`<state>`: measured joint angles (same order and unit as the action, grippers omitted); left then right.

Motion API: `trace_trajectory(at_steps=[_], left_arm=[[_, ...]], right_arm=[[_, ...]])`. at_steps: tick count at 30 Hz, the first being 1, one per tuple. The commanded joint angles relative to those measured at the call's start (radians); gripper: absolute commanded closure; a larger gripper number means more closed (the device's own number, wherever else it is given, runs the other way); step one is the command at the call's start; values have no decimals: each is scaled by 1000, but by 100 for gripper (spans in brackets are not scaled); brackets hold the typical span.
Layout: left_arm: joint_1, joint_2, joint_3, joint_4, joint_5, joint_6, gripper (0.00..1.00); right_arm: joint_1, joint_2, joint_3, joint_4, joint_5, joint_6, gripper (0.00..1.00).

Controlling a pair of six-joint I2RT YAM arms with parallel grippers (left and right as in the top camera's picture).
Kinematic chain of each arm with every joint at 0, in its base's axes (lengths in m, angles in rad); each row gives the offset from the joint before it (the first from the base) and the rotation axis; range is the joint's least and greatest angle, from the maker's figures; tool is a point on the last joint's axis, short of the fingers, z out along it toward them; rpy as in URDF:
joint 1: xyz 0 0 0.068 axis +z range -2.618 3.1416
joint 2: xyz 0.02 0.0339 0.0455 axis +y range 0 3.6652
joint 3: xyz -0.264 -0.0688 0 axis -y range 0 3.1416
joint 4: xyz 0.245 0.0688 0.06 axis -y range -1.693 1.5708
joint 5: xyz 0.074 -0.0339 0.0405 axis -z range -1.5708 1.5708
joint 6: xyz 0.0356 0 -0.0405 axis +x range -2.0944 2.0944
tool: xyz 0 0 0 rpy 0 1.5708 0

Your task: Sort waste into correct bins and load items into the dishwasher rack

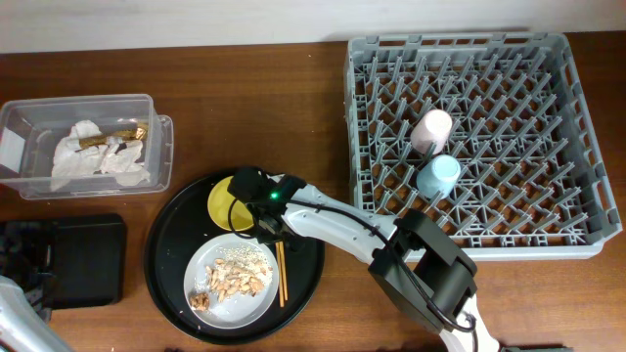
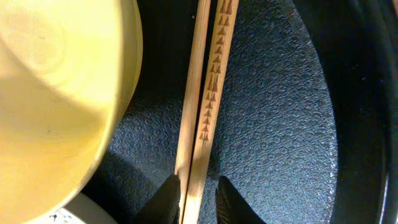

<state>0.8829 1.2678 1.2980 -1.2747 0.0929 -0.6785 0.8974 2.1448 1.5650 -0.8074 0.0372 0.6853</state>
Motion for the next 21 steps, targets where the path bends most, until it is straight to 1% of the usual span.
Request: trace_trajectory(at_steps=[1, 3, 7, 9, 10, 11, 13, 15, 17, 18, 20, 21], left_arm=[[-1, -4, 3, 2, -5, -10, 1], [-1, -4, 3, 2, -5, -10, 1], [-1, -4, 3, 2, -5, -10, 1], [-1, -4, 3, 2, -5, -10, 1], [-1, -4, 3, 2, -5, -10, 1], [-1, -4, 3, 2, -5, -10, 1], [-1, -4, 3, 1, -5, -10, 1], [-1, -4, 3, 2, -5, -10, 1], [-1, -4, 3, 1, -5, -10, 1], [-1, -4, 3, 2, -5, -10, 1], [-1, -4, 3, 2, -5, -10, 1], [-1, -4, 3, 2, -5, -10, 1]], right_arm=[[-24, -3, -16, -35, 20, 11, 79], [-47, -9, -15, -48, -8, 1, 79], [-46, -8, -19, -41, -13, 1, 79], [-47, 5, -68, 4, -10, 5, 79], [-47, 5, -77, 8, -10, 5, 91], [-47, 5, -77, 8, -11, 5, 96], [-53, -22, -40, -16, -26, 6, 96], [-89, -94, 66, -90, -25, -54, 96], [-199, -179, 217, -222, -25, -151, 96], [-249, -200, 261, -266, -25, -192, 96], [-384, -232, 319, -330, -25, -270, 96], [-489, -231, 325, -345, -26, -347, 96]])
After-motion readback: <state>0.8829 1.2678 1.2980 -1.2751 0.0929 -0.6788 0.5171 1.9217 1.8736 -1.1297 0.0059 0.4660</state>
